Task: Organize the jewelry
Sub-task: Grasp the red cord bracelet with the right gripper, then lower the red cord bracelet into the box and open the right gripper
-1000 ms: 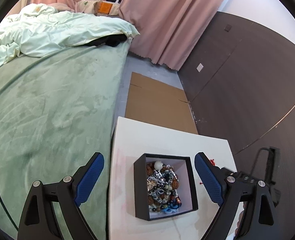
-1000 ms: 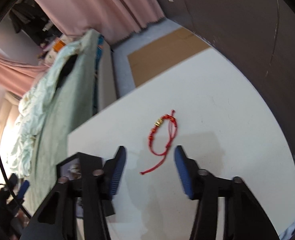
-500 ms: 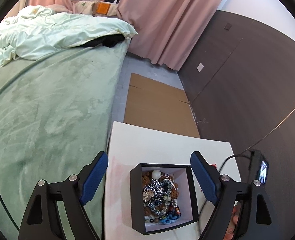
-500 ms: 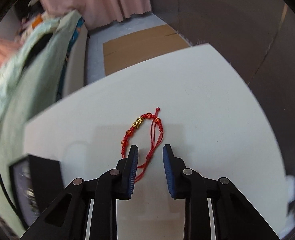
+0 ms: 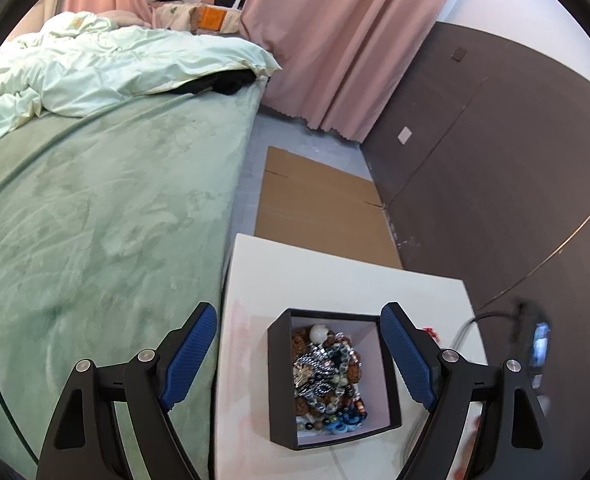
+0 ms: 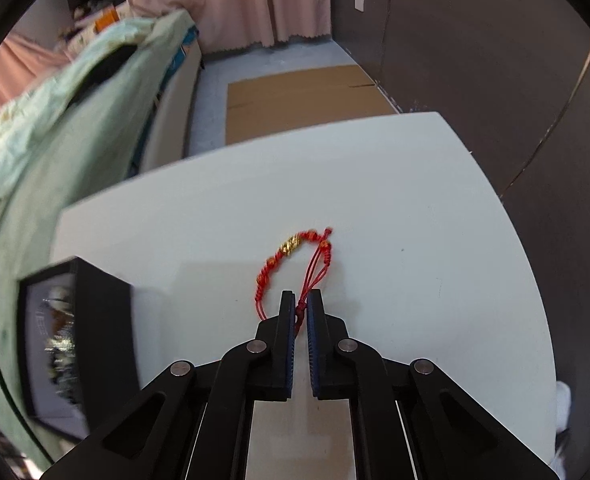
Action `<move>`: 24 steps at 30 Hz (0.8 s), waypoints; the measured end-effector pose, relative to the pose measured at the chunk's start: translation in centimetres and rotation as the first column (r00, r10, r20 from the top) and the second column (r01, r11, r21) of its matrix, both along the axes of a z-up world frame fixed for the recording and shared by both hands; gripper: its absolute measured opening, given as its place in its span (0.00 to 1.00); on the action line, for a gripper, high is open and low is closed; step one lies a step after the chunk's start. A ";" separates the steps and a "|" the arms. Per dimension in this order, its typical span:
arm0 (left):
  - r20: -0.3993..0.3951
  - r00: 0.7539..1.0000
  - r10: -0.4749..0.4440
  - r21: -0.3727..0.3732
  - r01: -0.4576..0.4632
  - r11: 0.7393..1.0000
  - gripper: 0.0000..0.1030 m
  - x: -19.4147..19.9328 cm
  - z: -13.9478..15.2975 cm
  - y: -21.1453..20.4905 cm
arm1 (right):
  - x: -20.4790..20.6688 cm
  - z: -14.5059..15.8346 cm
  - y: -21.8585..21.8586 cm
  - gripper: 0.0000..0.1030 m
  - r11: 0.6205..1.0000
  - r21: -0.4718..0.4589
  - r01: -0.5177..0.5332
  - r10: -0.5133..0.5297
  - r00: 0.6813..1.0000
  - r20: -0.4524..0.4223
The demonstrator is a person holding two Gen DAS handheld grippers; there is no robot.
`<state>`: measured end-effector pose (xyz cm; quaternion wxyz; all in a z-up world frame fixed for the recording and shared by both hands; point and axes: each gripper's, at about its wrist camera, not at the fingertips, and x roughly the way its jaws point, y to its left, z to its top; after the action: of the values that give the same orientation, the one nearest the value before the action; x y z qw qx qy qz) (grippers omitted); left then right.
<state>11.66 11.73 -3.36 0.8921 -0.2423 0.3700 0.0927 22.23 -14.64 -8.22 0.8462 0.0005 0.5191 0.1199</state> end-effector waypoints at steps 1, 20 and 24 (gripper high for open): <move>-0.005 1.000 0.004 0.004 -0.004 1.000 0.82 -0.1 -0.1 -0.2 | -0.5 0.2 -0.1 0.07 1.000 0.011 0.000 0.000 1.000 0.007; 0.021 1.000 -0.015 0.155 0.012 0.988 0.83 -2.7 1.1 -2.8 | -6.2 8.2 -0.4 0.06 0.930 0.315 -0.187 0.112 0.964 0.242; 0.022 1.000 -0.012 0.172 0.008 0.985 0.88 -3.3 1.5 -1.9 | -6.9 8.6 1.4 0.06 0.886 0.375 -0.272 0.169 0.943 0.285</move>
<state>8.34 9.81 -1.83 0.9144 -0.1634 0.3514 0.1170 15.36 -13.27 0.38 0.8653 0.1035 0.3707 0.3212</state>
